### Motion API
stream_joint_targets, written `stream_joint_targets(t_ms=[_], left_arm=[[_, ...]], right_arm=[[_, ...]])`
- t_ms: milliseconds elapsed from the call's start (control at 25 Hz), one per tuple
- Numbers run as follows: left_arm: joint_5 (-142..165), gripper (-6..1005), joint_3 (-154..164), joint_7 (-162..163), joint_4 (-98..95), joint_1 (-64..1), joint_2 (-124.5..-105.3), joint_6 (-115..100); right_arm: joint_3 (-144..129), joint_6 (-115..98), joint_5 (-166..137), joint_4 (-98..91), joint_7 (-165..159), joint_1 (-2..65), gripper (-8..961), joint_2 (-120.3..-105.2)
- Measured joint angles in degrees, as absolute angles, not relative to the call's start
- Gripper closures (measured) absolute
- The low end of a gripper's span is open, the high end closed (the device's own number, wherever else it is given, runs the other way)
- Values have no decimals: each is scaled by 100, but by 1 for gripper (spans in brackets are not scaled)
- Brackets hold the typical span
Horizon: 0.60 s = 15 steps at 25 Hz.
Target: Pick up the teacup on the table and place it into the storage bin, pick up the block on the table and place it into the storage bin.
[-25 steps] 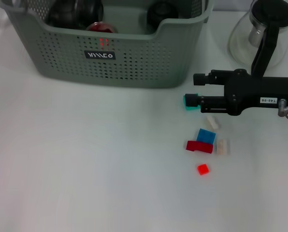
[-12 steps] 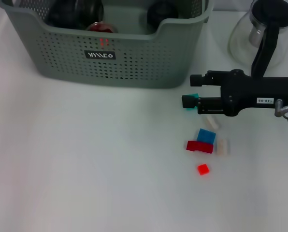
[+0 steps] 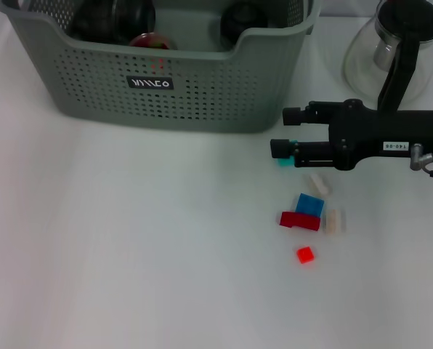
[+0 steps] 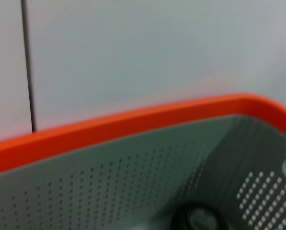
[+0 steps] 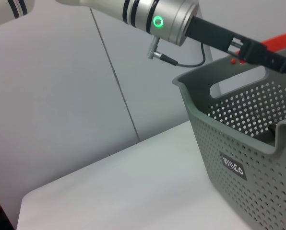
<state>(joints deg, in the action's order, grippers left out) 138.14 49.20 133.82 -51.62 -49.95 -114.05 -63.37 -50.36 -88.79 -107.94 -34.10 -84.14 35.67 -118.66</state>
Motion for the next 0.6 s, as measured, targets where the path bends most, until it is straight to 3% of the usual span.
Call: stream_joint_targets(t_ms=[80, 320, 600], left_arm=[[13523, 714, 4730, 13309, -5363, -4899, -11422, -6511], [10582, 432, 3460, 11958, -5429, -4173, -11436, -8074], [8578, 197, 2994, 10270, -4181, -3348, -11152, -10681]], right_arm=[[-5034, -8878, -10794, -3410, -8415, 3579, 192, -11865], [-5019, -8851, -10793, -3410, -8425, 3600, 192, -11881], [-5000, -8819, -10781, -3411, -8428, 3604, 192, -11904]])
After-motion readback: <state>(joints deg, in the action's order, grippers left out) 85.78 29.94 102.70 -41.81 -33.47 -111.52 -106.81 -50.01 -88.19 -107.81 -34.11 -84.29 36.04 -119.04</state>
